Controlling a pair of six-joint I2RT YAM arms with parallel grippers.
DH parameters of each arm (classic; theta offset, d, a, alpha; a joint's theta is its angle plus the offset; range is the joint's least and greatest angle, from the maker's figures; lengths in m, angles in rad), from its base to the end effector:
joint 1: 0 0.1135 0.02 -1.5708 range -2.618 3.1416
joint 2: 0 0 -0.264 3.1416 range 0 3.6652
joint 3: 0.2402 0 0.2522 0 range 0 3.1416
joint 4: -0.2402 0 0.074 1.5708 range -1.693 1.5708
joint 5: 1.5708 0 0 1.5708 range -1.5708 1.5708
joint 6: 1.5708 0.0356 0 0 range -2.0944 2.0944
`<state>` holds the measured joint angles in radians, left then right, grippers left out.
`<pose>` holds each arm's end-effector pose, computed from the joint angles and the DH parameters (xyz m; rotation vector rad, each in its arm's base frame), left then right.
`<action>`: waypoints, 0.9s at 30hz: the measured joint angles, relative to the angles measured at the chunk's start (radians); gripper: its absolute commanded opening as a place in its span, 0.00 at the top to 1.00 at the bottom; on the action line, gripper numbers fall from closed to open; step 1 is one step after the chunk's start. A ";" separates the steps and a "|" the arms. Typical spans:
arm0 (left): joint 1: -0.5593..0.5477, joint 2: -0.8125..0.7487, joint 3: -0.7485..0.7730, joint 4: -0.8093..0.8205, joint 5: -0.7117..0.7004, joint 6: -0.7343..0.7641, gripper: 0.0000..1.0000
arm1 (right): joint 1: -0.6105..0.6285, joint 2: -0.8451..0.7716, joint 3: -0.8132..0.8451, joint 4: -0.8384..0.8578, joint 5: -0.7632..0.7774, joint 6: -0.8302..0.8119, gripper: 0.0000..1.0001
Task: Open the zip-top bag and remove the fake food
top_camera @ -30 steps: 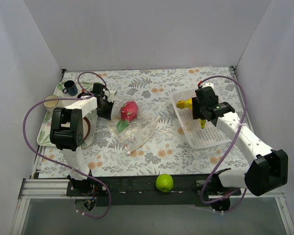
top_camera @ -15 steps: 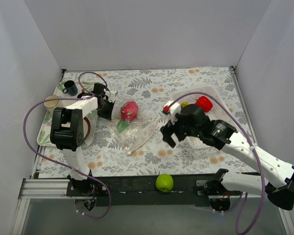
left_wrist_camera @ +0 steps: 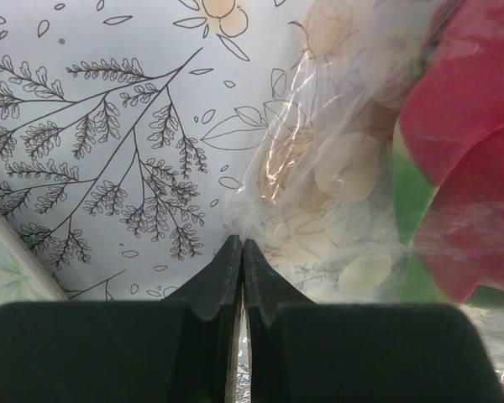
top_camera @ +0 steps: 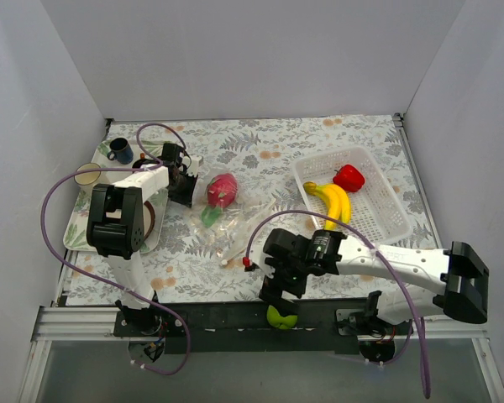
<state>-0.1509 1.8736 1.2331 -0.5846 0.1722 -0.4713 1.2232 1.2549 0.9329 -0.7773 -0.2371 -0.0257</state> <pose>0.3628 -0.0613 0.1646 -0.4108 2.8105 -0.3852 0.0734 0.2272 0.2471 -1.7084 2.2331 0.6570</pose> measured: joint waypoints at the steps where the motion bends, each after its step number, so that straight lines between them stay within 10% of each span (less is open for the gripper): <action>1: -0.001 0.000 0.000 -0.001 0.000 0.000 1.00 | 0.010 0.019 0.000 -0.007 -0.002 0.001 0.01; 23: -0.002 -0.007 0.030 -0.044 0.000 0.018 1.00 | 0.055 0.220 -0.075 0.063 -0.130 0.029 0.01; 27: -0.002 -0.019 0.030 -0.044 0.001 0.019 1.00 | 0.055 0.224 -0.078 0.109 -0.118 0.035 0.43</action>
<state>-0.1532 1.8545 1.2633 -0.6285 0.1730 -0.4522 1.2778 1.4784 0.8547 -0.6678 -0.3550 0.0093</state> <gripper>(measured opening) 0.010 0.848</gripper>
